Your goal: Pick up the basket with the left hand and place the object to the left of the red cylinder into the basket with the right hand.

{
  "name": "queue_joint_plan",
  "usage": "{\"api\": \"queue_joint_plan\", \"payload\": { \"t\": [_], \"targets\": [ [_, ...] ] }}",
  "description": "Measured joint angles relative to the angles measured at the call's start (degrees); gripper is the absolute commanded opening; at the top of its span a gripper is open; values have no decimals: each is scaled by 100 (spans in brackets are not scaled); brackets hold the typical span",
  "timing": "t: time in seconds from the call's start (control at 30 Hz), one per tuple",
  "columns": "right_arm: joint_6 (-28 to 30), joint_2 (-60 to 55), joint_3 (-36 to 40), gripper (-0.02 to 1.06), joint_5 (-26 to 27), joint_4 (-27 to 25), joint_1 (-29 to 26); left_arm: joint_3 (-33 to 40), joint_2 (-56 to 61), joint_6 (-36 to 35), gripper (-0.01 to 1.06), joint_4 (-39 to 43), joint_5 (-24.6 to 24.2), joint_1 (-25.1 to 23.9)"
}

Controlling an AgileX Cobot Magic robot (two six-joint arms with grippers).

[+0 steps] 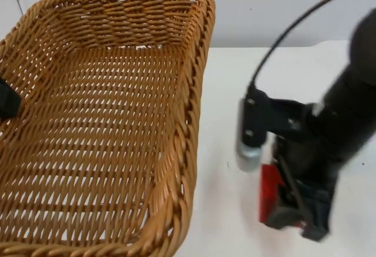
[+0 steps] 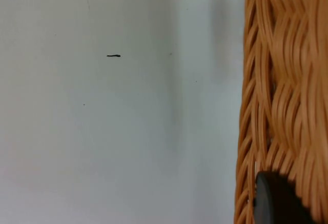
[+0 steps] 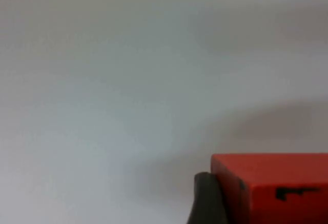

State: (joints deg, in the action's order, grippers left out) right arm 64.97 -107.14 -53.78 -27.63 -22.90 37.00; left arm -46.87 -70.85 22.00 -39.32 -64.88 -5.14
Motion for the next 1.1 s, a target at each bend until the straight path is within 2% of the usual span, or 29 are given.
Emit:
{"api": "queue_joint_plan", "payload": {
  "t": [0.1,0.23,0.7,1.1],
  "targets": [
    [-56,481,450,0,0,0,0,0,0,0,0,0,0,0],
    [-307,1033,607,0,-10,0,0,0,0,0,0,0,0,0],
    [-502,2166,618,0,-517,-112,0,0,0,-12,0,0,0,0],
    [-885,3618,618,0,-545,-179,0,0,0,-12,0,0,12,0]
  ]
}}
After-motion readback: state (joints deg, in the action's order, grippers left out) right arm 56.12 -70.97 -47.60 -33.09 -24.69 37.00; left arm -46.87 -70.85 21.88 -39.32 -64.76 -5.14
